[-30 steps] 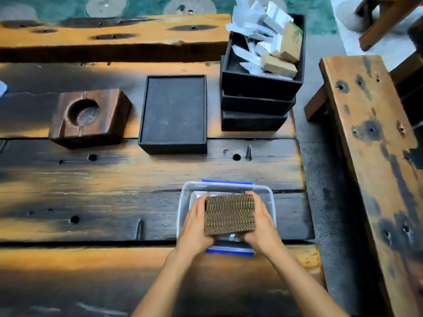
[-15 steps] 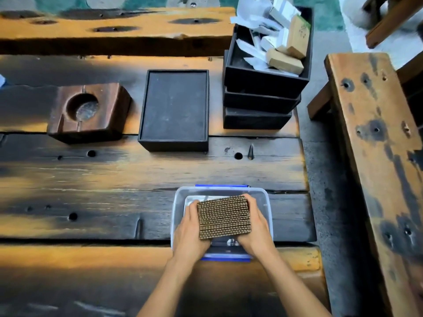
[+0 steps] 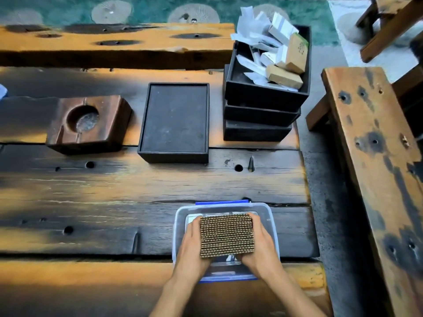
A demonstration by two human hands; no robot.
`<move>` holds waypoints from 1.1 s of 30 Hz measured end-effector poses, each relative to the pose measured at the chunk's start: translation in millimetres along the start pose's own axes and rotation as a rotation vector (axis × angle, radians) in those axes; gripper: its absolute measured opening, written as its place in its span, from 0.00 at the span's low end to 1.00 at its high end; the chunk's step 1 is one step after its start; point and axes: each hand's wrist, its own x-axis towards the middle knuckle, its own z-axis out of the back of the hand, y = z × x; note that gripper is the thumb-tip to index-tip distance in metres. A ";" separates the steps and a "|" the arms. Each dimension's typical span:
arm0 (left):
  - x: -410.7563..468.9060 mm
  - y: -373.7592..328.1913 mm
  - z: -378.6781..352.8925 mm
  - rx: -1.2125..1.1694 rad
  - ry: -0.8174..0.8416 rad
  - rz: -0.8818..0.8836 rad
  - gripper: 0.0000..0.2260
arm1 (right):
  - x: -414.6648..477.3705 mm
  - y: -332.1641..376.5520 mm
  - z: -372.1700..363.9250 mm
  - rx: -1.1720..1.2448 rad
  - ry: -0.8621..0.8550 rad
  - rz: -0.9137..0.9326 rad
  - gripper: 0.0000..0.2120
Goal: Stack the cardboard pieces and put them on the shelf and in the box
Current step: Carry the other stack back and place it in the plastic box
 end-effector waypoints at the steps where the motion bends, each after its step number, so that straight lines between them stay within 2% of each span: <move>1: -0.9 -3.5 2.6 -0.005 -0.007 -0.005 0.32 | 0.5 2.6 1.8 -0.003 -0.007 0.013 0.37; 4: -10.9 -17.2 12.5 0.032 -0.033 -0.046 0.29 | -5.0 15.0 10.7 -0.025 -0.016 0.064 0.37; 7: -20.7 -32.0 32.1 0.062 -0.034 -0.099 0.34 | -8.5 33.3 30.4 -0.016 -0.008 0.098 0.37; 11: -31.8 -61.5 67.0 0.155 0.076 -0.135 0.42 | -8.8 52.7 67.7 -0.106 0.093 0.126 0.41; 14: -34.9 -80.1 83.0 0.243 0.085 -0.188 0.41 | -5.5 63.9 92.1 -0.122 0.182 0.139 0.42; 17: -38.6 -87.4 90.5 0.026 0.080 -0.104 0.40 | -3.1 74.9 112.7 -0.081 0.318 0.075 0.48; 21: -39.5 -81.7 83.5 -0.350 0.130 0.087 0.41 | 0.2 80.6 124.2 0.059 0.556 0.023 0.36; 24: -43.9 -74.4 64.1 -0.602 0.124 0.247 0.40 | 4.5 76.7 123.6 0.030 0.586 -0.017 0.33; 26: -45.9 -69.8 54.1 -0.695 0.104 0.338 0.41 | 6.8 67.2 121.4 0.042 0.605 -0.051 0.35; 28: -44.4 -62.6 49.4 -0.755 0.082 0.408 0.41 | 4.7 58.2 117.8 0.059 0.557 -0.058 0.41; 30: -39.3 -54.8 47.6 -0.781 0.059 0.471 0.40 | -2.8 48.5 115.8 -0.005 0.358 -0.039 0.47; 33: -31.3 -47.2 39.9 -0.812 0.073 0.537 0.40 | -12.5 30.2 107.5 -0.104 0.105 -0.045 0.43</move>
